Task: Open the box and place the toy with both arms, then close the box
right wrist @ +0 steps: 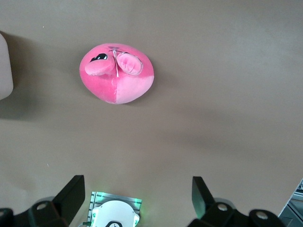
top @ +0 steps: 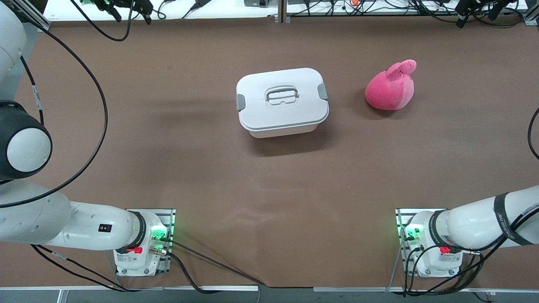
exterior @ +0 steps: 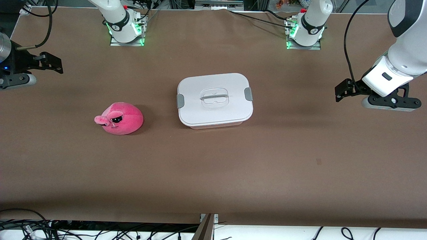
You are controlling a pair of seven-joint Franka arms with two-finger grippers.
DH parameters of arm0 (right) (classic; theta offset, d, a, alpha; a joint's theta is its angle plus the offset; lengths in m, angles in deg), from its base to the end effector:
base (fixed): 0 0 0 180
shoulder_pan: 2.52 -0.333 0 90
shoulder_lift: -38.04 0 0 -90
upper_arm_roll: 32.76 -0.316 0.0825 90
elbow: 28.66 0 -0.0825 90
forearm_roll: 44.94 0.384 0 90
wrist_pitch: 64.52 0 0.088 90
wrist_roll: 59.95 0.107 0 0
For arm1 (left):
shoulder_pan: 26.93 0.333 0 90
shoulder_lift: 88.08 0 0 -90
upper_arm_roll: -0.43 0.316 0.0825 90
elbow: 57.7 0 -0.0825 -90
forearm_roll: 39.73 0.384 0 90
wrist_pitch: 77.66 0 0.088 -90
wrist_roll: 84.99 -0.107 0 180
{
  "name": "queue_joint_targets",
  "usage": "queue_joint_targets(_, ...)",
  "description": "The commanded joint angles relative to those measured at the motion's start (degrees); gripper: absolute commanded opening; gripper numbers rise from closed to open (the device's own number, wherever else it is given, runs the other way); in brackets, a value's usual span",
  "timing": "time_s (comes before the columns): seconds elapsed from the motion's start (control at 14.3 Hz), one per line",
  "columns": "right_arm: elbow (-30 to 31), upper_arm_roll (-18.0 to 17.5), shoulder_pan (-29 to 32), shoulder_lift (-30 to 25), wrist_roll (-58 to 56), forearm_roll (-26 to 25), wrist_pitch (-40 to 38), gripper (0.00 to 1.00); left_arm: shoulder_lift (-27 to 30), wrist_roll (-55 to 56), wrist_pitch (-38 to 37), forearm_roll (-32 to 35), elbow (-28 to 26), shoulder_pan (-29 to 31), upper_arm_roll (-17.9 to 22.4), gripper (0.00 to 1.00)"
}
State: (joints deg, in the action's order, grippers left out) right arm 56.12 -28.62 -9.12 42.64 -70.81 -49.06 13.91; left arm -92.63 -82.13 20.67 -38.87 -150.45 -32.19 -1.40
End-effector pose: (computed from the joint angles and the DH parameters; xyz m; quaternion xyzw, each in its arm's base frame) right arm 0.5565 0.0168 0.6067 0.9884 0.1114 -0.0978 0.0316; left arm 0.5843 -0.0706 0.5691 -0.9992 0.0379 -0.0095 0.0054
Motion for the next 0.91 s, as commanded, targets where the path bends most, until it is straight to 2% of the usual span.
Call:
queue_joint_targets(0.0, 0.65, -0.8, 0.36, -0.92, -0.13, -0.71, -0.48, 1.0, -0.99, -0.14, -1.12, 1.86, 1.87, 0.25, -0.46, 1.0)
queue_joint_targets(0.28, 0.56, -0.45, 0.8, -0.56, 1.8, 1.66, -0.3, 1.0, -1.08, -0.05, -1.21, 1.86, 2.57, 0.17, -0.45, 1.0)
queue_joint_targets(0.56, 0.56, -0.54, 0.71, -0.48, 1.98, 1.66, -0.3, 1.0, -0.9, 0.04, -1.47, 1.86, 2.75, 0.17, -0.54, 1.0)
queue_joint_targets(0.84, 0.56, -0.36, 1.07, -0.04, 2.16, 1.57, -0.21, 1.0, -0.64, -0.05, -5.16, 0.98, 4.06, -0.45, -2.03, 1.0)
